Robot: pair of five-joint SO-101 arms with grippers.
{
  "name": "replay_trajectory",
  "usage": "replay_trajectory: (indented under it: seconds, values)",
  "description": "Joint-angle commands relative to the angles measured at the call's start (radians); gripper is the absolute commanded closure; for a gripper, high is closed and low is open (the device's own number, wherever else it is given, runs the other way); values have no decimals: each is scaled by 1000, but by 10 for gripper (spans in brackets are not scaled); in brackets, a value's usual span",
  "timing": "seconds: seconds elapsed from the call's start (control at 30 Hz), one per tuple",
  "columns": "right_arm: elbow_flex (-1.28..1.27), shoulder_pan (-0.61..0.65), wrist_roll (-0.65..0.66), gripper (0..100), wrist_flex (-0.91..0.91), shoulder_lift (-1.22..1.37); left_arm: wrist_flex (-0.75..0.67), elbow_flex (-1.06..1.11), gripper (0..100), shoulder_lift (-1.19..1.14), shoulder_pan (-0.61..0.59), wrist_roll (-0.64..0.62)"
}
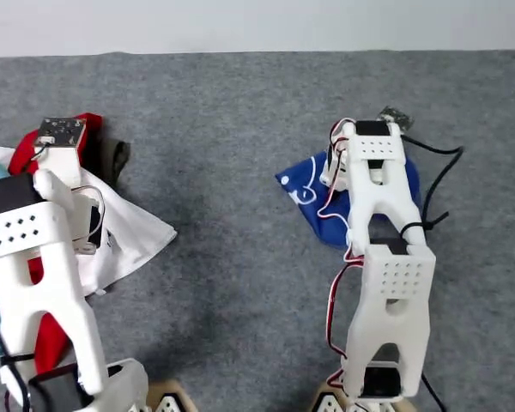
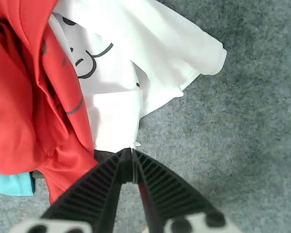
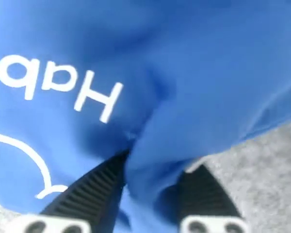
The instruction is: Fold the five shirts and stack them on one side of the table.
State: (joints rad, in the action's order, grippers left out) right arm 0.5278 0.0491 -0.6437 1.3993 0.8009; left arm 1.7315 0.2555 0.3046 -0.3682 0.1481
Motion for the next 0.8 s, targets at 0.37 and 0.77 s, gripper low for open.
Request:
replay_trajectory:
  seconds: [0.37,0.77]
  values:
    - [101,-262,414,990,163,-245,20,-7,998,37,-5,9]
    - [101,-662,824,990,188,-297,20,-7,998,37,-5,5]
